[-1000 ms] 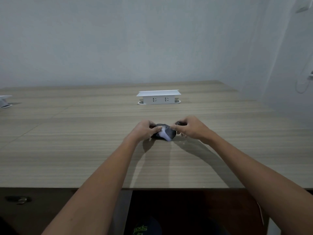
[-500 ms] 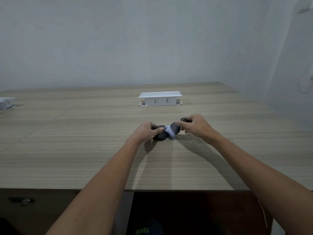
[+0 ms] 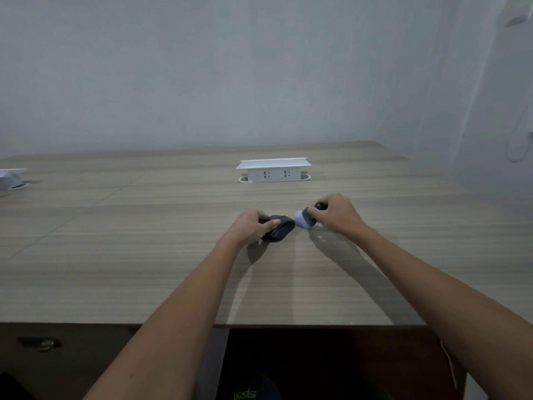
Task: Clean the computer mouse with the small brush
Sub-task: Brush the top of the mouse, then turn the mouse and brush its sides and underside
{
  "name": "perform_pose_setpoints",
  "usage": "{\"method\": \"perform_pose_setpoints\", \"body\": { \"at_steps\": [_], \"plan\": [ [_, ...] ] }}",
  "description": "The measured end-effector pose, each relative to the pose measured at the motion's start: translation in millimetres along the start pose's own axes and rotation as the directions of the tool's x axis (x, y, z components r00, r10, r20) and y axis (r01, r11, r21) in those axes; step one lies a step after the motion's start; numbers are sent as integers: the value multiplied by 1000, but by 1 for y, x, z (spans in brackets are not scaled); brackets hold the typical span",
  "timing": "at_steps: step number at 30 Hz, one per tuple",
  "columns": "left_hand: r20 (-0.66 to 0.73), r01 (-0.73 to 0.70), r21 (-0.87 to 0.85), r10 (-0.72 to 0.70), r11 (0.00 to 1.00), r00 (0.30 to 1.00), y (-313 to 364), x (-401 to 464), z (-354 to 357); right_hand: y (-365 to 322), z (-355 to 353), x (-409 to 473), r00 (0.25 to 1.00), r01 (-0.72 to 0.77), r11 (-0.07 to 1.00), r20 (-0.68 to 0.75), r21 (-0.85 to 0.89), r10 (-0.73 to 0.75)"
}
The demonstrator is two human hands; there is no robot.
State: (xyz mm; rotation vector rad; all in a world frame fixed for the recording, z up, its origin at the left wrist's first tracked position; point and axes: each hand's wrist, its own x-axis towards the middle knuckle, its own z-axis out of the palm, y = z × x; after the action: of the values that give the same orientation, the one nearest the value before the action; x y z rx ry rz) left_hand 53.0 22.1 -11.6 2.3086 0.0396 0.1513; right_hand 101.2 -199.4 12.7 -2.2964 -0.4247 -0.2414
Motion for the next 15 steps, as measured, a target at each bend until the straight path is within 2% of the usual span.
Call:
{"method": "perform_pose_setpoints", "body": {
  "at_steps": [5, 9, 15],
  "plan": [
    [8, 8, 11, -9, 1000, 1000, 2, -3, -2, -7, 1, -3, 997, -61, 992, 56, 113, 55],
    [-1, 45, 6, -45, 999, 999, 7, -9, -5, -11, 5, 2, 994, -83, 988, 85, 127, 72],
    [115, 88, -161, -70, 983, 991, 13, -16, -15, -12, 4, 10, 990, -45, 991, 136, 124, 28]
  ]
}}
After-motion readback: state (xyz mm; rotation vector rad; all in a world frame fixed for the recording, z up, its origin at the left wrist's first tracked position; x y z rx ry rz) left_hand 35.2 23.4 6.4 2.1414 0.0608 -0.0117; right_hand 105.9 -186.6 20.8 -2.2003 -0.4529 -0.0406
